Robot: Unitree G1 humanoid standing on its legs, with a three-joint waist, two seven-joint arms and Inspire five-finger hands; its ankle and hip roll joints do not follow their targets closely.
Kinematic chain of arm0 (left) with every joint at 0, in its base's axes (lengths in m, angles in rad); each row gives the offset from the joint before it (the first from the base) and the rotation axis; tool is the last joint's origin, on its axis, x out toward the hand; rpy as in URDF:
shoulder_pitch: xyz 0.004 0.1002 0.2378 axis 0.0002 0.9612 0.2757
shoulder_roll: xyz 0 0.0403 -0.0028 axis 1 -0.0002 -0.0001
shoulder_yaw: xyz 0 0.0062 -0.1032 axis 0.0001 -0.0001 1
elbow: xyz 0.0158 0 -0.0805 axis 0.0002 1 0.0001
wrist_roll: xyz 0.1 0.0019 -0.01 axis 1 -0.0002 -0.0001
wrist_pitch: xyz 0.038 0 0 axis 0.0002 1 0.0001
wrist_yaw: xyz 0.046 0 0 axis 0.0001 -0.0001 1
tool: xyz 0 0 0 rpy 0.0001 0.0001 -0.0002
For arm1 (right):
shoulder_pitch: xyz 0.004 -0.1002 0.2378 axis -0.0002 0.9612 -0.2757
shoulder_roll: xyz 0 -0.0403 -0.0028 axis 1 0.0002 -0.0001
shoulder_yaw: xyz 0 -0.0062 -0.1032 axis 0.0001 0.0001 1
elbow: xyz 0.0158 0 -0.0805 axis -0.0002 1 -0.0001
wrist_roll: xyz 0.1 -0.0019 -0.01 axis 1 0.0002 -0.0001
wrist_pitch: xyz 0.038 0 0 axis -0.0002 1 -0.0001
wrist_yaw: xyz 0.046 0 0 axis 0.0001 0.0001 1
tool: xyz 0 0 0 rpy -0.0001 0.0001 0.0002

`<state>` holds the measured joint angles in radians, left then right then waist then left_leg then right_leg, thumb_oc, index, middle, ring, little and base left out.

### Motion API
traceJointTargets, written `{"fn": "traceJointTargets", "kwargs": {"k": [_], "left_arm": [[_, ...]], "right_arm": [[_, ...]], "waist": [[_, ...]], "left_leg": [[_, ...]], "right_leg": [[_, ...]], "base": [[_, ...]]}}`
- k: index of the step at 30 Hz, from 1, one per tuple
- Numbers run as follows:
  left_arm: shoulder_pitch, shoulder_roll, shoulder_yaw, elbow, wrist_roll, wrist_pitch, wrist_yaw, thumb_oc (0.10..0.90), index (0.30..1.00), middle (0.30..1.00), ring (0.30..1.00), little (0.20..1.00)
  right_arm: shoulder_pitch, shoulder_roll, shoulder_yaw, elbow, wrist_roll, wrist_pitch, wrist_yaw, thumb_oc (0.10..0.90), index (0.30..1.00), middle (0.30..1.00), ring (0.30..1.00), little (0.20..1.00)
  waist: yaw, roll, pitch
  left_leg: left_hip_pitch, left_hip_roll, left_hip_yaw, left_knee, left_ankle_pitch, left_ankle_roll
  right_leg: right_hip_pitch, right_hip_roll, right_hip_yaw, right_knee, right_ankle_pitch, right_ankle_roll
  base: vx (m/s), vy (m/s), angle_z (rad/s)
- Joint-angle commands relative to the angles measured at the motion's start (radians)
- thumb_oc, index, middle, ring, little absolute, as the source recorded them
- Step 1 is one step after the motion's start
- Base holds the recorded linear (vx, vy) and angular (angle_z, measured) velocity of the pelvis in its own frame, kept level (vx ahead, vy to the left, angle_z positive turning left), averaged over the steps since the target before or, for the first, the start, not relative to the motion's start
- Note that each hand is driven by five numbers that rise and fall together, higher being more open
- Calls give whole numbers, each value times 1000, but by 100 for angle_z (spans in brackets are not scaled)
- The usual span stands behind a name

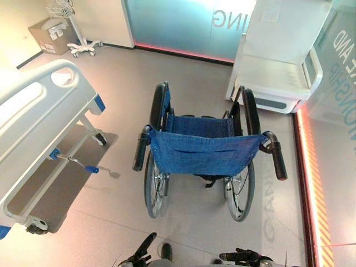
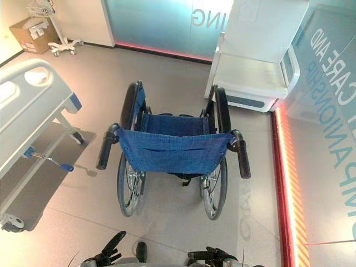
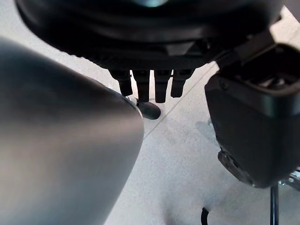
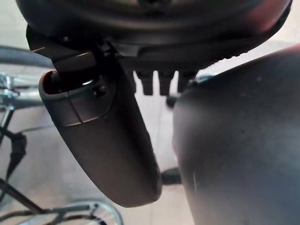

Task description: Push the wheelchair next to the bed

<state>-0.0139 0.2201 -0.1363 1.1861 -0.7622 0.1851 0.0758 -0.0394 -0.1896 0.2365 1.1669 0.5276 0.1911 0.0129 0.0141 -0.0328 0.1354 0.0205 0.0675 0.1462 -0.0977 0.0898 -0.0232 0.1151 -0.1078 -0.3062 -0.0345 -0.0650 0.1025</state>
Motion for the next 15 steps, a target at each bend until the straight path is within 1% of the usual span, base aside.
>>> {"fn": "traceJointTargets", "kwargs": {"k": [1,2,3,5,7,8,9,11,12,13,14,15], "left_arm": [[-39,16,25,9,-55,-51,24,800,900,900,900,900],[-38,20,30,0,-58,-51,25,800,900,900,900,900],[-30,51,59,-51,-83,-46,27,800,900,900,900,900],[-24,69,80,-89,-96,-42,31,800,900,900,900,900],[-7,116,131,-168,-106,-48,35,800,900,900,900,900],[7,149,158,-227,-67,-62,62,800,900,900,900,900],[8,152,159,-232,-53,-68,64,800,900,900,900,900],[19,209,183,-317,22,-93,93,800,900,900,900,900],[23,228,196,-348,20,-92,99,800,900,900,900,900],[29,257,219,-384,18,-112,105,800,900,900,900,900],[34,272,234,-408,17,-108,106,800,900,900,900,900],[41,293,259,-449,18,-121,111,800,900,900,900,900]], "right_arm": [[8,-61,-53,-48,73,-32,-62,800,900,900,900,900],[10,-66,-58,-55,77,-34,-65,800,900,900,900,900],[20,-97,-91,-103,97,-43,-73,800,900,900,900,900],[26,-115,-116,-133,117,-54,-87,800,900,900,900,900],[43,-154,-184,-192,168,-101,-123,800,900,900,900,900],[54,-183,-229,-247,166,-123,-140,800,900,900,900,900],[56,-185,-232,-252,166,-123,-141,800,900,900,900,900],[73,-231,-273,-347,138,-140,-178,800,900,900,900,900],[79,-251,-293,-383,135,-130,-190,800,900,900,900,900],[86,-282,-321,-427,139,-134,-210,800,900,900,900,900],[89,-296,-339,-448,138,-138,-219,800,900,900,900,900],[94,-318,-371,-484,141,-144,-244,800,900,900,900,900]], "waist": [[0,54,26],[0,54,26],[-2,56,27],[-2,56,28],[-2,55,29],[-4,55,31],[-4,55,31],[-6,54,34],[-7,54,35],[-7,54,37],[-8,54,38],[-8,52,39]], "left_leg": [[30,23,34,12,-56,-45],[30,23,34,12,-56,-45],[30,24,37,11,-55,-44],[30,24,38,11,-55,-44],[29,27,43,11,-55,-44],[28,28,46,10,-55,-44],[28,28,46,10,-55,-44],[25,28,48,10,-54,-44],[24,29,49,10,-53,-44],[21,29,50,10,-52,-45],[20,29,50,10,-52,-45],[17,29,51,10,-51,-46]], "right_leg": [[-67,-59,49,-9,103,41],[-66,-59,49,-9,103,41],[-67,-59,50,-10,105,42],[-68,-59,51,-10,105,43],[-69,-58,49,-11,106,45],[-71,-58,48,-12,108,46],[-71,-57,48,-12,108,46],[-73,-57,50,-14,112,47],[-75,-57,50,-15,113,47],[-78,-57,49,-14,114,48],[-79,-57,50,-14,114,49],[-81,-56,50,-13,114,49]], "base": [[0,0,0],[0,0,0],[0,0,0],[0,0,0],[0,0,0],[0,0,0],[0,0,0],[0,0,0],[-31,2,-2],[-31,4,-4],[-35,1,-5],[-24,-8,-5]]}}
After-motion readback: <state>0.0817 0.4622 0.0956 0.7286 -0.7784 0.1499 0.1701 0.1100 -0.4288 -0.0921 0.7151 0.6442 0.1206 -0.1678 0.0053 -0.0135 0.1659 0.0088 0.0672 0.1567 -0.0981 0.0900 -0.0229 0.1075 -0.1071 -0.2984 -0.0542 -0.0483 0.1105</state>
